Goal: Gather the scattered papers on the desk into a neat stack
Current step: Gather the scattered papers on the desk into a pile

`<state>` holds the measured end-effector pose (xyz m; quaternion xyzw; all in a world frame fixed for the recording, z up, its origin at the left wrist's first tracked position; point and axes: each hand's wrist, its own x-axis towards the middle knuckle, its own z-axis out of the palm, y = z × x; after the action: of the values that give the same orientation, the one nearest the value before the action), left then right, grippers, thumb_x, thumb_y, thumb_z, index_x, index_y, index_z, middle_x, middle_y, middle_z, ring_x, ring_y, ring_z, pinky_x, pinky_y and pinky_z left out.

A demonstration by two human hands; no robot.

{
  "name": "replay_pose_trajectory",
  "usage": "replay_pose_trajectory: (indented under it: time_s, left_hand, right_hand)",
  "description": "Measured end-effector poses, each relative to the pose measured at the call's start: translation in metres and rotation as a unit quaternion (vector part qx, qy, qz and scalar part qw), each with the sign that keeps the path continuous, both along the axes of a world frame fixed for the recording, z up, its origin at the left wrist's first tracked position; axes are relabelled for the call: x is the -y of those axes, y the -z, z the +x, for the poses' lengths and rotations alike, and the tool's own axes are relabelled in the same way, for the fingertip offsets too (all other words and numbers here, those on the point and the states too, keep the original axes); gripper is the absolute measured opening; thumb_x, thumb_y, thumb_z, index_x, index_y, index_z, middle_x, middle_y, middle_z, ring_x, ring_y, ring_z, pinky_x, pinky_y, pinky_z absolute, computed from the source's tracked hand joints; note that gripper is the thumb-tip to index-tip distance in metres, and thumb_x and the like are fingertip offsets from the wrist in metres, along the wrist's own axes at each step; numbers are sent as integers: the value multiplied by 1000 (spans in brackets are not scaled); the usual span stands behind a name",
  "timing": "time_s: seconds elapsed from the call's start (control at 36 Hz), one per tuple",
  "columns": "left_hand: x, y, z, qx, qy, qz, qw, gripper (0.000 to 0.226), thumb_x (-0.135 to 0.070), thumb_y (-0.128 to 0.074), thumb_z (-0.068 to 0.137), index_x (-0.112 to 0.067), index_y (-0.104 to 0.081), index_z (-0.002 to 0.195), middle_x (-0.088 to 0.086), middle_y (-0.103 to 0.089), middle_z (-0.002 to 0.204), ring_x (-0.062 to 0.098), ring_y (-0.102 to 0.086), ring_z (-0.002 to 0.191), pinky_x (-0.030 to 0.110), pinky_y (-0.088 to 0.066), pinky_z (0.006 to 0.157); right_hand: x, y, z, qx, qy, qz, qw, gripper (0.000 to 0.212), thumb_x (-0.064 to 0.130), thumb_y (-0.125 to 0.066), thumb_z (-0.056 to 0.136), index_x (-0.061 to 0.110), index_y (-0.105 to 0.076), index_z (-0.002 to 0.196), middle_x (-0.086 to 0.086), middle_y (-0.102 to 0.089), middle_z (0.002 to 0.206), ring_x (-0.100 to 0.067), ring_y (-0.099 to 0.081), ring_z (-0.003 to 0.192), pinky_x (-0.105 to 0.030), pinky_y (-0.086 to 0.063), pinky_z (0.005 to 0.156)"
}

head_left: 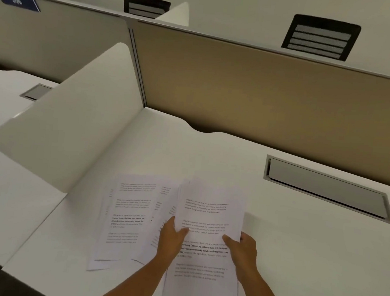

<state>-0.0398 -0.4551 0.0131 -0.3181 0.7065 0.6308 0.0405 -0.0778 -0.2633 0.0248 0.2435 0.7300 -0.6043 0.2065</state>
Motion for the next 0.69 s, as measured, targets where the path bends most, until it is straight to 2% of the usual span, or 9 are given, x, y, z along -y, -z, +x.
replay_pose_trajectory:
  time_s: [0.11,0.19,0.25,0.31,0.36,0.42,0.47,0.56,0.69]
  left_hand:
    - [-1,9,-1,26,-6,-49,998,39,-7,-60,93,-9,-55,132,5,-64,125,17,-60,112,28,-48,97]
    - [-2,19,-5,58,-1,-93,994,33,-8,-61,92,-8,-59,125,11,-64,123,24,-59,114,41,-50,102]
    - [-2,24,-10,83,4,-151,985,32,-10,-67,88,-7,-63,119,14,-64,122,30,-60,114,48,-54,97]
    - [0,28,-14,125,28,-225,966,41,-20,-70,86,-10,-62,125,11,-57,137,32,-51,127,49,-44,108]
    - [2,33,-15,174,62,-278,943,51,-33,-69,85,-17,-58,133,4,-37,155,35,-28,144,52,-21,120]
    - [5,39,-15,199,86,-297,930,54,-42,-68,85,-23,-58,134,1,-18,163,38,-8,150,55,-4,120]
    - [10,46,-14,202,100,-306,925,55,-47,-68,84,-24,-58,134,2,-7,165,39,2,151,56,2,120]
    - [18,54,-15,198,104,-289,931,60,-49,-69,82,-23,-57,135,6,-1,165,38,7,150,56,0,121]
    - [28,65,-16,202,73,-267,939,64,-52,-74,77,-21,-61,131,3,-7,165,33,-3,151,58,-17,116]
  right_hand:
    - [13,8,1,6,-4,15,1000,24,9,-74,88,15,-71,112,3,-72,93,-19,-70,89,-35,-58,86]
    - [20,14,0,4,-4,31,1000,24,8,-72,89,14,-70,113,3,-70,92,-16,-67,86,-31,-55,83]
    - [23,18,-1,4,-7,48,999,23,6,-70,90,10,-70,112,1,-71,92,-17,-67,84,-30,-56,77]
    - [26,21,-3,13,-16,77,997,22,7,-67,91,8,-70,113,-7,-74,103,-23,-69,88,-36,-59,80]
    - [29,26,-6,29,-39,145,988,29,13,-66,92,7,-67,120,-16,-68,124,-31,-65,107,-46,-53,100]
    - [30,29,-9,58,-72,239,967,41,23,-67,93,9,-61,132,-18,-44,152,-36,-41,138,-47,-35,114]
    - [31,29,-10,77,-90,277,954,50,30,-66,94,13,-55,140,-15,-23,164,-35,-16,151,-46,-27,117]
    - [30,34,-11,90,-91,271,954,61,32,-67,93,10,-47,146,-17,-12,165,-37,-13,151,-45,-25,119]
    - [34,40,-15,87,-95,246,961,62,30,-67,92,6,-45,145,-18,-12,164,-40,-12,148,-47,-29,116]
